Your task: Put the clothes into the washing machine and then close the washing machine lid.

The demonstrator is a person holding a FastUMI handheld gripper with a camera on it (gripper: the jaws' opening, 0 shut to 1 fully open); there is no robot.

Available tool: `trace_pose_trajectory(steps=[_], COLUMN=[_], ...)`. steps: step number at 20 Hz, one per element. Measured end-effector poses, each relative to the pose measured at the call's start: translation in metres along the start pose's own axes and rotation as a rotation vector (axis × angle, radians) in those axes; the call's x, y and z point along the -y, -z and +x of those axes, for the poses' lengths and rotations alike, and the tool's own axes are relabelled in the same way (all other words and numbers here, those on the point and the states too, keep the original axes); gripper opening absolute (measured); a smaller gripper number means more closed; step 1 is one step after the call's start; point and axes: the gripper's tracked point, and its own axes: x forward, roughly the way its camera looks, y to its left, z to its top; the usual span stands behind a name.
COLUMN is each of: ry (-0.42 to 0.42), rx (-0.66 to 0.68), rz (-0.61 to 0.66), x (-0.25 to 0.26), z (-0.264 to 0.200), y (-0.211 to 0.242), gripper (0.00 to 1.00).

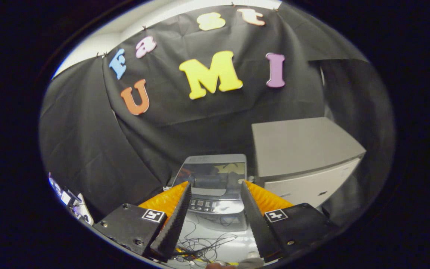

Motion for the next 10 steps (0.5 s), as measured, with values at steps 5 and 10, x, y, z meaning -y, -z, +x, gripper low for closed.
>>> trace_pose_trajectory(steps=[5,10], ry=[0.058,0.095], rx=[0.207,0.372], rz=[-0.047,-0.211], x=[0.043,0.069], z=[-0.105,-0.179], y=[-0.031,-0.03], gripper=[0.83,0.85])
